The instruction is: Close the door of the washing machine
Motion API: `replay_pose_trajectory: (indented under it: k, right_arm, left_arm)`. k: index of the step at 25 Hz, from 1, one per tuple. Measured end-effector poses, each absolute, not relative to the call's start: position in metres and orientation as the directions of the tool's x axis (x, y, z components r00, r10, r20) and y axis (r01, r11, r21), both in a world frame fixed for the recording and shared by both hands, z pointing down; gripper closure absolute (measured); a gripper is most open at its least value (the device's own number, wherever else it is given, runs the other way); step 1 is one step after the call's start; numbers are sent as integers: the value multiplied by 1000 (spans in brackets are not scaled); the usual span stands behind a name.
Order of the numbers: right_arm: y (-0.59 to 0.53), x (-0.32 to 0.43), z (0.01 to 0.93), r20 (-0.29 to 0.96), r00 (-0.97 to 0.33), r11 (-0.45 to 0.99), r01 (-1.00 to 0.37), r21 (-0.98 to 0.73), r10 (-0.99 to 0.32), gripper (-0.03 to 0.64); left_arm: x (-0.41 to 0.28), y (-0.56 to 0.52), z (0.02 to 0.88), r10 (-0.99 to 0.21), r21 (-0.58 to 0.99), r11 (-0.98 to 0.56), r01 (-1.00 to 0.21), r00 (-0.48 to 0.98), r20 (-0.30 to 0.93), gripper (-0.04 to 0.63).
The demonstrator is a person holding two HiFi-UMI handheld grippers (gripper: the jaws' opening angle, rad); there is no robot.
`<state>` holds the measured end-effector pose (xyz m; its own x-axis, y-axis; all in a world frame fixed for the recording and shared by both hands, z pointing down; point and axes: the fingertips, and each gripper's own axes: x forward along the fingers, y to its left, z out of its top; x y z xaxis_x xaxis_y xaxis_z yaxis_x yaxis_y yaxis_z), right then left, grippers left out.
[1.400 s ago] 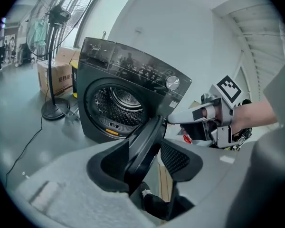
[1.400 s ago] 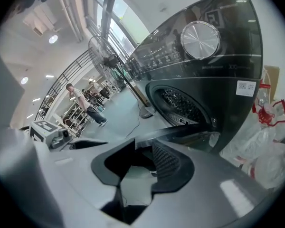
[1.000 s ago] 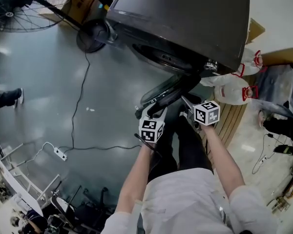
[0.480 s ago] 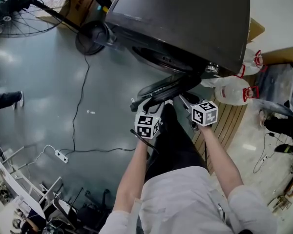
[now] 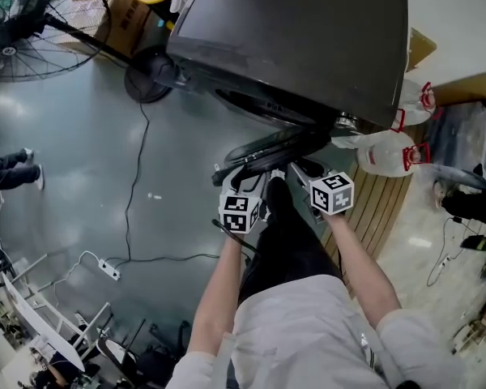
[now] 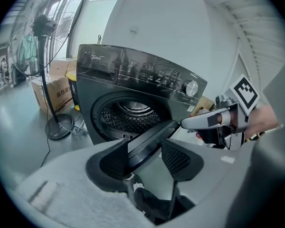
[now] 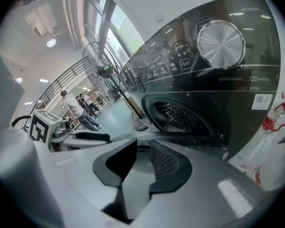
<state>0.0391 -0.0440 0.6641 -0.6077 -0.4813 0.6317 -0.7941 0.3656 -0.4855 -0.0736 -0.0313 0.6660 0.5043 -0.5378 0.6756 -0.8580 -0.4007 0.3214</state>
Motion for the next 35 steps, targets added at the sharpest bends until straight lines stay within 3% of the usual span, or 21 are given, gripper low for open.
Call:
replay_pose_trajectory:
  k: [13, 23, 35]
  right_arm:
    - [-69, 36, 666, 648, -593, 384, -805, -453, -478, 545]
    - [-84, 36, 668, 647, -584, 374, -811, -450, -490, 556]
    - [-103, 37, 668, 624, -584, 346, -811, -472, -519, 571]
  left_arm:
    - [-84, -68, 665, -616, 252, -310, -917, 396, 681, 371]
    - [-90, -88, 666, -658, 261, -139, -955, 286, 696, 376]
    - [-93, -114, 673, -676, 361, -101, -927, 331, 658, 388]
